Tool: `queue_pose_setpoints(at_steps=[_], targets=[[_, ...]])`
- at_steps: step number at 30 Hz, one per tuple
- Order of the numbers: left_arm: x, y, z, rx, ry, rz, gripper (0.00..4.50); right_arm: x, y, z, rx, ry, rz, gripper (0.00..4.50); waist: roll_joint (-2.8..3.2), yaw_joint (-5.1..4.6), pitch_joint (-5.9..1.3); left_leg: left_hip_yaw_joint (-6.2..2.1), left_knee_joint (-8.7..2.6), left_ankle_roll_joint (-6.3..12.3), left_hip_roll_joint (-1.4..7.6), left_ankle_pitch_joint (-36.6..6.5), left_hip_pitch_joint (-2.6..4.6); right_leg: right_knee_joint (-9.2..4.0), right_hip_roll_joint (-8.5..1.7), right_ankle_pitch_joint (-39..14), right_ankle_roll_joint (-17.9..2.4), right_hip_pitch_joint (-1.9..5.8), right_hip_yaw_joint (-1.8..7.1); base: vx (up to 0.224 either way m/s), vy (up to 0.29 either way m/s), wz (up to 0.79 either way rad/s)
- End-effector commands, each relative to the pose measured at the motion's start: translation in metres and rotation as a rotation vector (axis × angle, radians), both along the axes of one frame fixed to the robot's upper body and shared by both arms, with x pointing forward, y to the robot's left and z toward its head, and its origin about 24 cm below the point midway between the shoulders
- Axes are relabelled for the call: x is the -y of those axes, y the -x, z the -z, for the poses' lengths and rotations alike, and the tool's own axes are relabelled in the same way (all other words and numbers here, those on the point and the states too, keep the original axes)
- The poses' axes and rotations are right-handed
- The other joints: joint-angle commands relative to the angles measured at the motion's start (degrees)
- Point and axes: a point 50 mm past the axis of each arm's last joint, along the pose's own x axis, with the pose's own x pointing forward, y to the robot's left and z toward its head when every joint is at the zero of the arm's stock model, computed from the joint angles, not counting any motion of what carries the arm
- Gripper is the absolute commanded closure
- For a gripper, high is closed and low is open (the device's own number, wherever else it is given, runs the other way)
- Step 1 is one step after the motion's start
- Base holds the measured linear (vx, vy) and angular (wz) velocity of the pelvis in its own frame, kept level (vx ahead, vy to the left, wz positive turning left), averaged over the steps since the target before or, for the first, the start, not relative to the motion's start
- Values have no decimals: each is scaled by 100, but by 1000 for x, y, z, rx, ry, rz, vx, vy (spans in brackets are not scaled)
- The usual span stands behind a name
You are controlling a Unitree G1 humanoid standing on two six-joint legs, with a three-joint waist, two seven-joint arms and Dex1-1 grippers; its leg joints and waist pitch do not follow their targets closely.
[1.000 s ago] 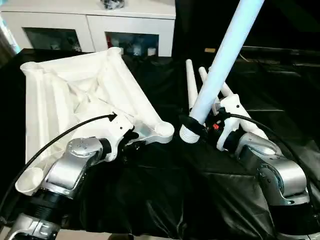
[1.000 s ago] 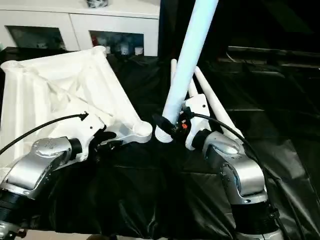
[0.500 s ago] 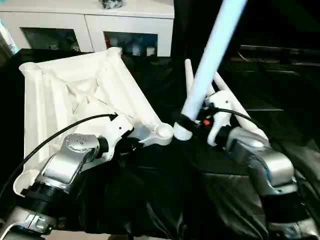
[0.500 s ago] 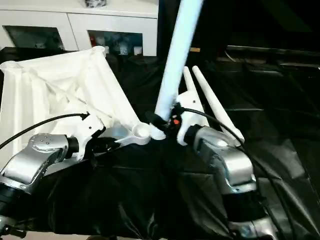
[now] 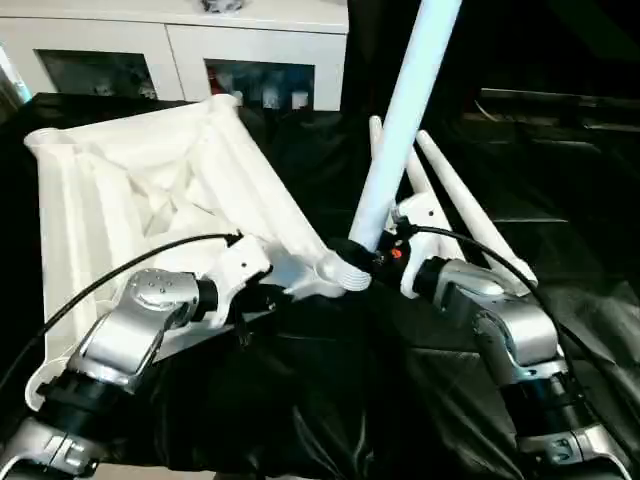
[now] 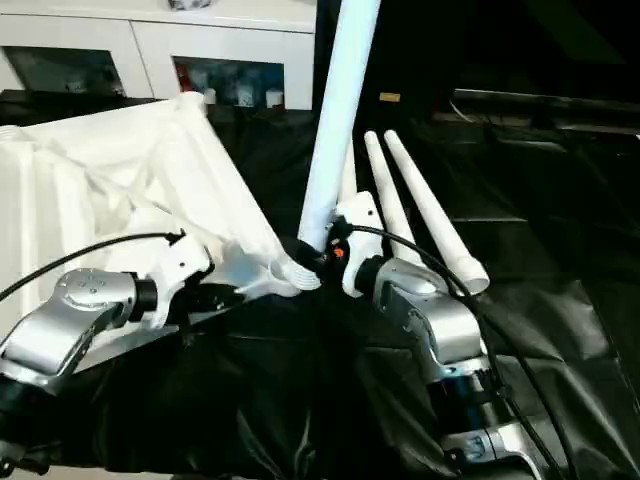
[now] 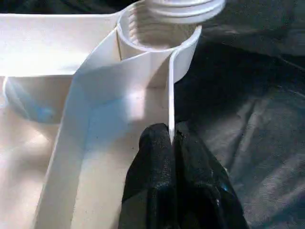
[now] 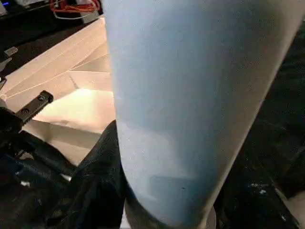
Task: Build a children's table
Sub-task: Insert table leg to table base
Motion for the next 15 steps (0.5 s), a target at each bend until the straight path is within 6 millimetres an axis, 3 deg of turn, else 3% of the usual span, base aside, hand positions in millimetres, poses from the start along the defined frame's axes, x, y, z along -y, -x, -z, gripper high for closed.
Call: queue_pose_setpoints(at_steps=[1,2,12,15], targets=[[10,5,-1,8,29,68,450,-1,-1,3,0,13,-12,259,-32,-14,-384,0,-460,-18,158,-1171,143,-375,-292,-1450,-1014,299,217,0,0,0],[10,6,-1,10,26,68,450,-2,-1,4,-2,14,-18,259,-56,-14,-393,3,-459,-14,159,-1156,144,-376,-293,-1461,-994,306,215,0,0,0],[12,12,-2,7,54,114,450,-7,0,12,-22,17,-40,259,-79,-8,-417,10,-440,34,154,-985,142,-342,-294,-1244,-1055,313,217,0,0,0],[13,13,-3,5,58,116,450,-7,-1,15,-29,13,-34,259,-72,-8,-393,9,-449,22,156,-1065,139,-355,-293,-1359,-1040,303,218,0,0,0]])
